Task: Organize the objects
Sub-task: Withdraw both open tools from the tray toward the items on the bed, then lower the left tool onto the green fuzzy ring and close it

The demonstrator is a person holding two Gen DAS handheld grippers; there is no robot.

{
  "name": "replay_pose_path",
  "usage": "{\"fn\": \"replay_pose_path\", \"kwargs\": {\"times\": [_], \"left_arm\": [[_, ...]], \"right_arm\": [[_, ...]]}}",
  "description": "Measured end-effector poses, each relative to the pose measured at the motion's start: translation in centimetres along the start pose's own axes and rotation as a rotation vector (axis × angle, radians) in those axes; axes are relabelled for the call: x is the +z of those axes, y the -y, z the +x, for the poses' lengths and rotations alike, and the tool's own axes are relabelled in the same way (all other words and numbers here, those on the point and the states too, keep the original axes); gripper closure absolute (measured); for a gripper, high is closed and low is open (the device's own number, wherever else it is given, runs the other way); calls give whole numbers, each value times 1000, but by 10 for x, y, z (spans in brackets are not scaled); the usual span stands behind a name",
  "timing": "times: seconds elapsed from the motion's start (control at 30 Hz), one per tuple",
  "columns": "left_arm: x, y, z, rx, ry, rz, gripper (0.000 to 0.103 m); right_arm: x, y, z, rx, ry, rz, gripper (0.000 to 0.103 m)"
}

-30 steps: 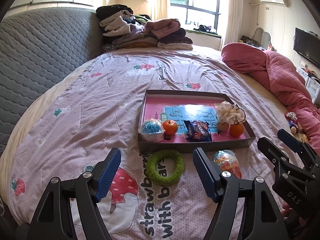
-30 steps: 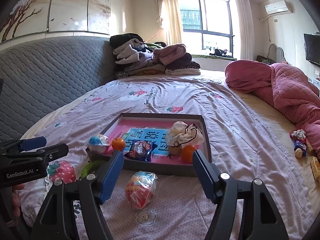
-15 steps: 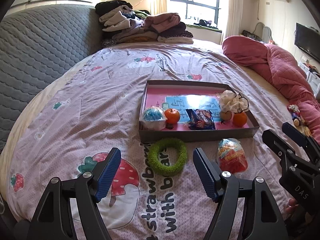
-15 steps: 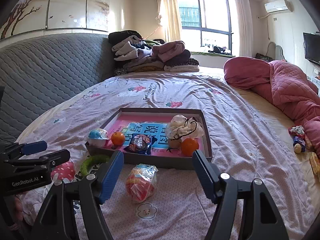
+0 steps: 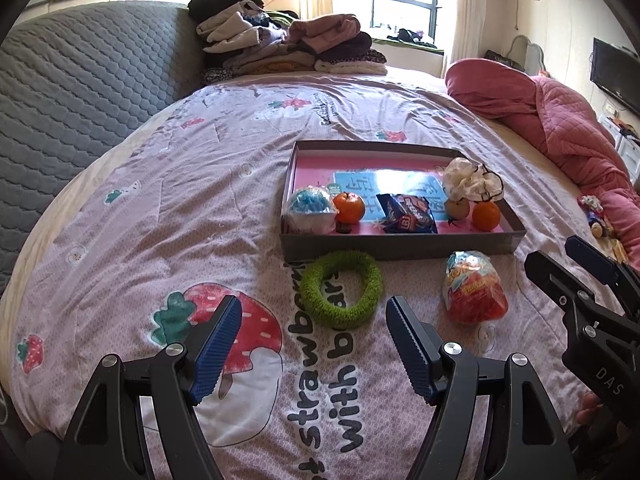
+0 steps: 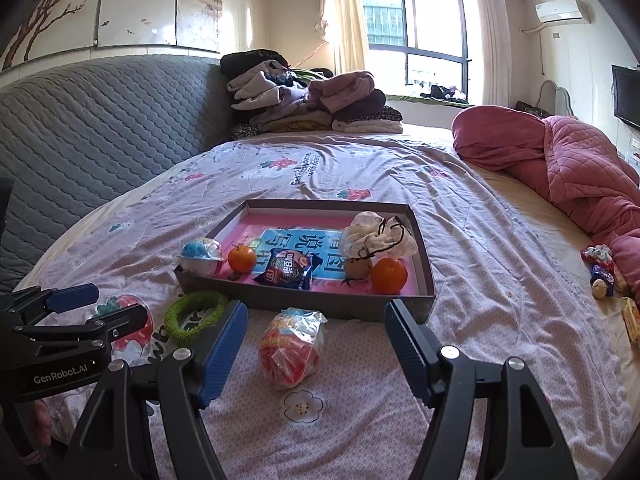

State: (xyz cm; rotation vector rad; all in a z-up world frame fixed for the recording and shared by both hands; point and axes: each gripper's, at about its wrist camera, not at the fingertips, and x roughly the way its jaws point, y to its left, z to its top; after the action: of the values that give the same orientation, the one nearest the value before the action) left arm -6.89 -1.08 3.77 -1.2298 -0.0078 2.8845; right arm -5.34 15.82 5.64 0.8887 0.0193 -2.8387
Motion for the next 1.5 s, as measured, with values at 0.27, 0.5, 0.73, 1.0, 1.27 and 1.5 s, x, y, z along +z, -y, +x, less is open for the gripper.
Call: {"fn": "replay_pose_path", "kwargs": {"times": [0.27,0.5,0.73,1.0,1.27,1.5], "left_arm": [[-8,-5,7,-5,-26,1,27],[-14,-4,20,-8,-52,10,27],[-16,2,31,-18,-68,30,27],[-17,11,47,-36,-84,51,27],[-13,13,58,-54,-86,50,27],[-8,12,69,-50,-88,45,27]], "right_arm": [[-6,-6,2,9,-22,-8,33],[-10,-7,9,12,-47,-4,33],[-14,-6,17,10,-66,-5,33],[-20,-4,27,9,-94,5,33],[-24,-6,37,10,-118,-1,33],[-26,-6,44,13,-134,0,33]]}}
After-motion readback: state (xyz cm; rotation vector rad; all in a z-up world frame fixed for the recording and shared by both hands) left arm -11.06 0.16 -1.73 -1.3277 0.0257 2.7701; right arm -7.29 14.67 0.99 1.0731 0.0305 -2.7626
